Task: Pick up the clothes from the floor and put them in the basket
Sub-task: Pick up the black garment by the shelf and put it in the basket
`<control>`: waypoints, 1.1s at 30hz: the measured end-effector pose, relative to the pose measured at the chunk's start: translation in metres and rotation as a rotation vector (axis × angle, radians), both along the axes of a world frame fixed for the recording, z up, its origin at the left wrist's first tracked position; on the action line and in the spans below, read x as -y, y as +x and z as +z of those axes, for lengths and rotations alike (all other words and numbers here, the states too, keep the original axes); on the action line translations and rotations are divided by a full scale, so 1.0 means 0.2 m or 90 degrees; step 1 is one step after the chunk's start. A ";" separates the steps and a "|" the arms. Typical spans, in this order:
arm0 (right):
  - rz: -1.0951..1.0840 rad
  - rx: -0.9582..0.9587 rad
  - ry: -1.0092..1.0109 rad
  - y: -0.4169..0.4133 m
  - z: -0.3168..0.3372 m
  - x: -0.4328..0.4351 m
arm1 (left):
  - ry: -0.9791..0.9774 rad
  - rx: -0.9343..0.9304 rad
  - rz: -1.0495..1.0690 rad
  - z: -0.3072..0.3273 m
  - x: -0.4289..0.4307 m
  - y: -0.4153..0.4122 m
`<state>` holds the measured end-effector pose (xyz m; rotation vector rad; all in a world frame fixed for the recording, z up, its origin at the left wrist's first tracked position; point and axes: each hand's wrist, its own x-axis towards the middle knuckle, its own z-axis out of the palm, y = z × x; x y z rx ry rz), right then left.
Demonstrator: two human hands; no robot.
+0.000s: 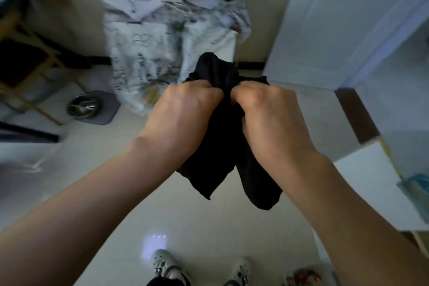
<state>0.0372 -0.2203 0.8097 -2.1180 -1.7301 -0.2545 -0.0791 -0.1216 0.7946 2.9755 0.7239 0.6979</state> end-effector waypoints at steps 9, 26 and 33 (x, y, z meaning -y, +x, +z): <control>0.224 0.025 0.070 -0.92 0.18 -0.63 | -0.005 -0.031 0.205 0.25 -0.41 -1.05; 0.730 0.012 0.067 -2.31 0.16 -1.79 | -0.011 -0.057 0.690 0.22 -1.02 -2.42; 0.880 0.029 0.054 -2.72 0.18 -2.14 | -0.013 -0.051 0.847 0.23 -1.20 -2.72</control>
